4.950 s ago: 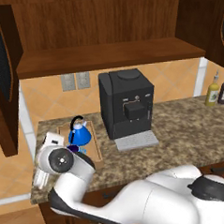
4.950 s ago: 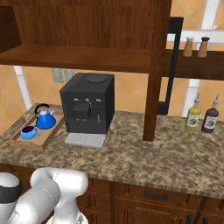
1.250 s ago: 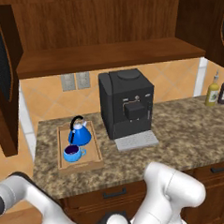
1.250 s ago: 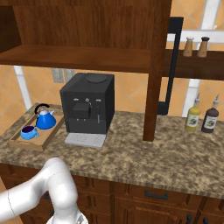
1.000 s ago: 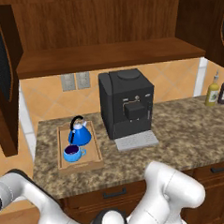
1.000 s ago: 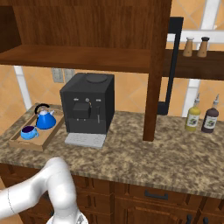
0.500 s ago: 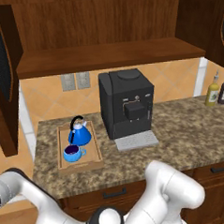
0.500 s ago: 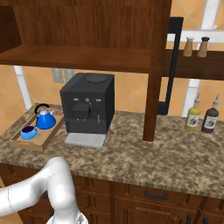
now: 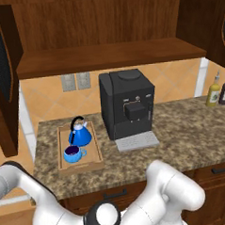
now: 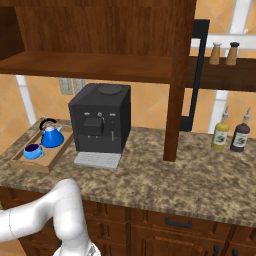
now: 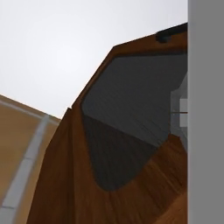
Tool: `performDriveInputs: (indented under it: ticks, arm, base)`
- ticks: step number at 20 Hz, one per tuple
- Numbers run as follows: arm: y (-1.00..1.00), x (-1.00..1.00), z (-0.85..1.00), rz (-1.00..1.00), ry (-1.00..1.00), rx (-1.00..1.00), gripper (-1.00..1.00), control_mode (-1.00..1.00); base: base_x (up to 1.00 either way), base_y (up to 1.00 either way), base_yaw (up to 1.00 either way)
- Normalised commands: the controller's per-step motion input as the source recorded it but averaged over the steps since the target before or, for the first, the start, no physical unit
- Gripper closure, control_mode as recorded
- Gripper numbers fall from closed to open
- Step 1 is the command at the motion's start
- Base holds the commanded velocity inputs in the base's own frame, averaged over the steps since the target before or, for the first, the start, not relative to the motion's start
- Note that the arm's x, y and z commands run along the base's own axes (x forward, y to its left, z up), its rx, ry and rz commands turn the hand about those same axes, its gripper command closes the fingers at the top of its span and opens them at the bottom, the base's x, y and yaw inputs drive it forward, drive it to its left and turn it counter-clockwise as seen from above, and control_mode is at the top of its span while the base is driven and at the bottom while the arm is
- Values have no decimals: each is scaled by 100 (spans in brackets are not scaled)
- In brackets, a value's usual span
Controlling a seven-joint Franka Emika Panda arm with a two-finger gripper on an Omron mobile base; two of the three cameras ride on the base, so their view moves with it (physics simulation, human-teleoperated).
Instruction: Pick the kettle from the counter and place it on the tray. Then pick the mug from the cabinet and place it on the tray. Then close the cabinet doors.
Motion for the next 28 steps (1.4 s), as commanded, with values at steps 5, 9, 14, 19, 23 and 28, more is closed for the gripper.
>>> performDriveInputs:
  ticks: [5,9,14,19,23,28]
  arm:
    - [-26,0,21,-5,-15,15,100,-100]
    - [-20,0,28,-2,-10,15,100,-100]
    - [-32,-1,21,-1,-5,15,100,-100]
    - [-48,-7,16,0,-2,14,100,-100]
    - [-64,-13,22,0,0,11,100,-100]
    - [-76,-6,10,0,0,10,100,-100]
  base:
    - [0,0,0]
    - [0,0,0]
    - [0,0,0]
    - [0,0,0]
    - [0,0,0]
    - [0,0,0]
